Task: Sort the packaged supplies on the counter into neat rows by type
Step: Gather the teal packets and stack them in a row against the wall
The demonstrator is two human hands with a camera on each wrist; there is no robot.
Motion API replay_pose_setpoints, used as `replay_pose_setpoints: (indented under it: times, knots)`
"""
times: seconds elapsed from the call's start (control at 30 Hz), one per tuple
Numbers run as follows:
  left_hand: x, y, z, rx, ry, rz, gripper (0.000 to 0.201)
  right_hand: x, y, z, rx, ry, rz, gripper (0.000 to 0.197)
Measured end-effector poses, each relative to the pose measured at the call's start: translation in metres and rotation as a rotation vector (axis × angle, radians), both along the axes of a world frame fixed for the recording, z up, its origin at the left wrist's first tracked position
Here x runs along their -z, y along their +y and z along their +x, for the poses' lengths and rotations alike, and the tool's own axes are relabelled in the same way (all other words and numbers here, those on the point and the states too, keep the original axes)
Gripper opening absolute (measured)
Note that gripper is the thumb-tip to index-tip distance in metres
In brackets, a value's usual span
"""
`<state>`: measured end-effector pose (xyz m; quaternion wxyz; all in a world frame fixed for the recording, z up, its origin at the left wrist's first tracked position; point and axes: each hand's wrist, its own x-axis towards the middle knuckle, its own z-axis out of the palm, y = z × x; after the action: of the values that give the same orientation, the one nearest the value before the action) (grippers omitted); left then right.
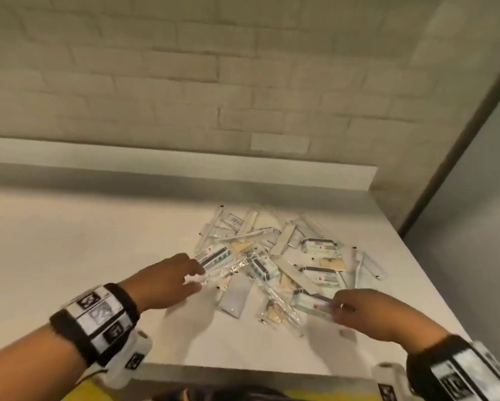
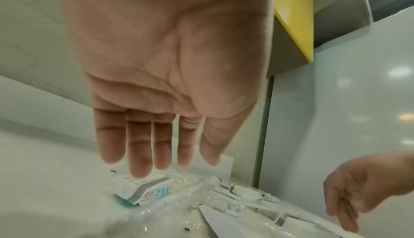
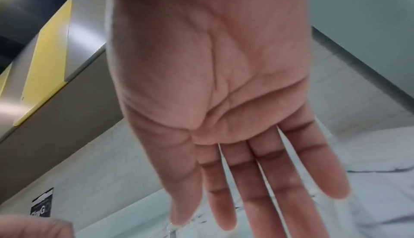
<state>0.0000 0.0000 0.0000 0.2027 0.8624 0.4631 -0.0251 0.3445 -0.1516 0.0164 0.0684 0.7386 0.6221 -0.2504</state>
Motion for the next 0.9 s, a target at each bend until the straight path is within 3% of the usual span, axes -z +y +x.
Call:
replay_pose_setpoints:
  times: [0.17, 0.3, 0.43, 0.63, 0.73, 0.9]
  knots:
    - [0.007, 0.036, 0.038, -0.012, 0.145, 0.124, 0.041, 0.002, 0.022, -0.013, -0.015, -0.083, 0.017, 0.036]
    - [0.027, 0.057, 0.055, -0.052, 0.253, 0.114, 0.049, 0.019, 0.032, -0.025, -0.029, -0.174, 0.038, 0.055]
    - [0.041, 0.063, 0.069, -0.104, 0.169, 0.132, 0.053, 0.041, 0.039, -0.03, -0.026, -0.251, 0.082, 0.074]
    - [0.042, 0.068, 0.072, -0.115, 0.136, 0.033, 0.042, 0.04, 0.038, -0.023, 0.092, -0.073, 0.1, 0.046]
    - [0.041, 0.072, 0.07, -0.193, 0.017, -0.013, 0.044, 0.03, 0.036, -0.008, 0.2, 0.027, 0.194, 0.048]
    - [0.031, 0.076, 0.077, -0.331, -0.27, 0.002, 0.047, 0.027, 0.056, 0.016, 0.284, -0.08, 0.233, 0.06]
